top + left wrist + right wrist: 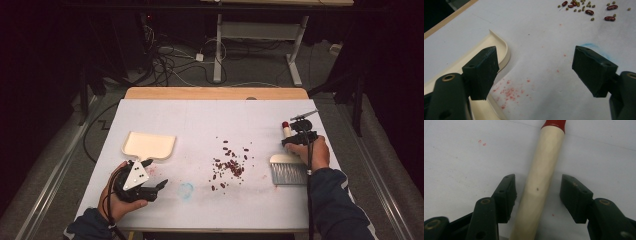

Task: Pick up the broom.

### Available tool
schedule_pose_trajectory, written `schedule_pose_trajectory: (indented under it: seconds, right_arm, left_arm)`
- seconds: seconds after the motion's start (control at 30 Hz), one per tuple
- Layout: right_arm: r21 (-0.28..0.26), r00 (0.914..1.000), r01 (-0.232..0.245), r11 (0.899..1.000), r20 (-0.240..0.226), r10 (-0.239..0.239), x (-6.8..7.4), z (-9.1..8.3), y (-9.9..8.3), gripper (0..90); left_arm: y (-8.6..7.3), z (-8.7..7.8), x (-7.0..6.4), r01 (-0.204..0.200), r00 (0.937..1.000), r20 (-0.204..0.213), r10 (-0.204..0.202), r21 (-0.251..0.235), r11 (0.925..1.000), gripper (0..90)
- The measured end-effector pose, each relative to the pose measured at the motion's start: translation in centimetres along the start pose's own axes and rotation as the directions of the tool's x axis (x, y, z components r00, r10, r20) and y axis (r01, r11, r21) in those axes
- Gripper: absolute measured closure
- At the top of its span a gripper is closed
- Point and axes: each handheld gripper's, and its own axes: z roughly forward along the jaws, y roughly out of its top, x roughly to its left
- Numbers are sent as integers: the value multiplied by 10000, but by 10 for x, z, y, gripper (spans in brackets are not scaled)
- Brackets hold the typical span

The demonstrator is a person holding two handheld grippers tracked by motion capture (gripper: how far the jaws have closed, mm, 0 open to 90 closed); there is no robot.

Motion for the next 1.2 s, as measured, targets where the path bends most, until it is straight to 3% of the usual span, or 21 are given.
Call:
schedule_pose_trajectory:
  seconds: [0.17,0.27,0.5,0.63,0.83,0.87,0.93,1.0,1.03,1.07,1.1,1.13,1.17,1.2]
  right_arm:
    - [-174,10000,-10,9998,-75,9,0,0,-2,507]
    - [-245,10000,26,9997,-57,-28,3,-1,-1,635]
    - [-296,9999,-29,9996,145,34,7,-1,-2,669]
    - [-667,9999,24,9978,117,-16,10,-1,-5,706]
    - [-1573,9992,-334,9870,-264,296,6,-5,-17,706]
    - [-2015,9981,-460,9784,-490,369,7,-12,-20,707]
    - [-2247,9973,-524,9730,-623,393,7,-15,-21,707]
    - [-2943,9944,-705,9531,-967,437,8,-25,-27,708]
    - [-2943,9944,-705,9531,-967,437,8,-25,-27,708]
    - [-3158,9938,-708,9462,-1040,397,8,-28,-29,708]
    - [-3562,9912,-703,9318,-1297,252,9,-34,-33,707]
    - [-3562,9912,-703,9318,-1297,252,9,-34,-33,707]
    - [-3937,9909,-670,9168,-1338,150,10,-41,-38,708]
    - [-3937,9909,-670,9168,-1338,150,10,-41,-38,708]
  left_arm:
    - [1,0,-2,-84,10000,-5,84,83,9999,212]
    - [1,1,-3,-83,10000,43,83,134,9999,212]
    - [1,5,-2,-36,9998,201,32,170,9998,211]
    - [2,6,-2,-4,9997,236,0,175,9998,211]
    - [2,6,-1,-15,9998,200,11,177,9998,211]
    - [2,6,-1,5,9998,191,-8,165,9999,211]
    - [2,6,-1,26,9999,164,-29,173,9998,211]
    - [2,5,-1,48,9999,132,-51,165,9999,211]
    - [2,5,-1,36,9999,127,-38,163,9999,211]
    - [2,5,-1,38,9999,120,-40,166,9999,211]
    - [2,5,-1,42,9999,119,-44,157,9999,211]
    - [2,4,-1,31,9999,118,-33,161,9999,211]
    - [2,4,-2,27,9999,111,-29,154,9999,211]
    - [2,4,-2,27,9999,111,-29,154,9999,211]
